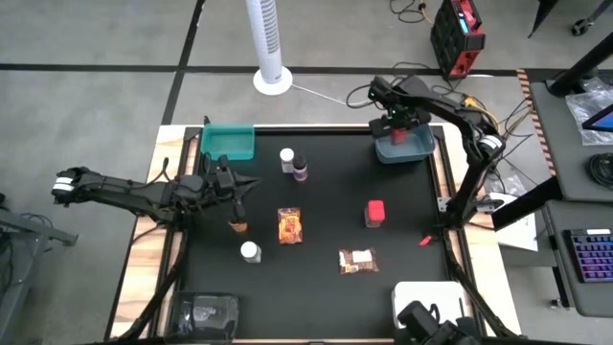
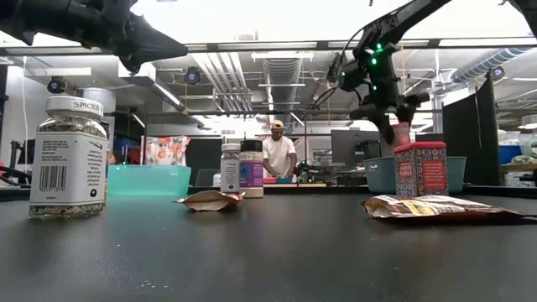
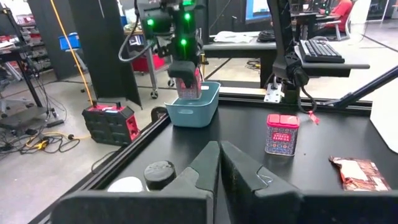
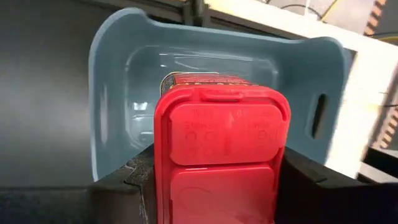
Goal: Sort spices by type
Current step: Put the top red seasoning can into the dark blue bin
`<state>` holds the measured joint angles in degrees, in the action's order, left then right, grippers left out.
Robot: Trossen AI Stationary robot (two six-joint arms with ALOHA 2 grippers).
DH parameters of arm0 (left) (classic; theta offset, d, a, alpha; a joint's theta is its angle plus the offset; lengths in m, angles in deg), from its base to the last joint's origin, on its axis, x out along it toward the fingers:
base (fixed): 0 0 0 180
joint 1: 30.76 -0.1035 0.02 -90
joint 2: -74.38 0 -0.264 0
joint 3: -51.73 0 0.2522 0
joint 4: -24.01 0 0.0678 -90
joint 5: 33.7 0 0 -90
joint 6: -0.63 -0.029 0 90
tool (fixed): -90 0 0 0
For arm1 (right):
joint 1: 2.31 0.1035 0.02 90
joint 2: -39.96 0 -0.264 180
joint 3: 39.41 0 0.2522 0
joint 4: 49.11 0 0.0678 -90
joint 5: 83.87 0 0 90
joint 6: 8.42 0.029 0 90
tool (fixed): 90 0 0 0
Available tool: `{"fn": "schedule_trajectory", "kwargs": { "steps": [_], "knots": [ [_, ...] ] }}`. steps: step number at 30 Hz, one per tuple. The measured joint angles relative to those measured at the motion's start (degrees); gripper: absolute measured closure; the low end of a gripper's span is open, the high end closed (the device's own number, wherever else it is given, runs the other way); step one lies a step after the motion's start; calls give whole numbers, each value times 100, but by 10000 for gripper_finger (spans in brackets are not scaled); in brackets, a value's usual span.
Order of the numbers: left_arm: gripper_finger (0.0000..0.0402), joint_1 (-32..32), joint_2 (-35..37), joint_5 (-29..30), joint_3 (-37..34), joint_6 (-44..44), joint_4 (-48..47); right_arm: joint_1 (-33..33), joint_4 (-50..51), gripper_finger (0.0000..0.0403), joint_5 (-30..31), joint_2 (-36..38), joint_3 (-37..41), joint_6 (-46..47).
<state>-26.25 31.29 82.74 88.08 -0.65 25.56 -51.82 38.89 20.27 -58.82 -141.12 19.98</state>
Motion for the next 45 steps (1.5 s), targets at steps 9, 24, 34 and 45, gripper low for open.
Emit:
{"fn": "schedule_trajectory", "kwargs": {
  "steps": [9, 24, 34, 45],
  "knots": [
    [402, -2, -142, 0, 0, 33, 17, -79, -933, 203, -293, 4, 662, -102],
    [402, -2, -258, 0, 0, 33, 161, -177, -1747, 203, -410, 4, 1293, -117],
    [402, -2, -258, 0, 0, 33, 160, -190, -2010, 159, -408, -48, 1339, -231],
    [402, -2, -258, 0, 0, 31, 157, -190, -2039, 143, -340, 37, 1180, -247]
  ]
}}
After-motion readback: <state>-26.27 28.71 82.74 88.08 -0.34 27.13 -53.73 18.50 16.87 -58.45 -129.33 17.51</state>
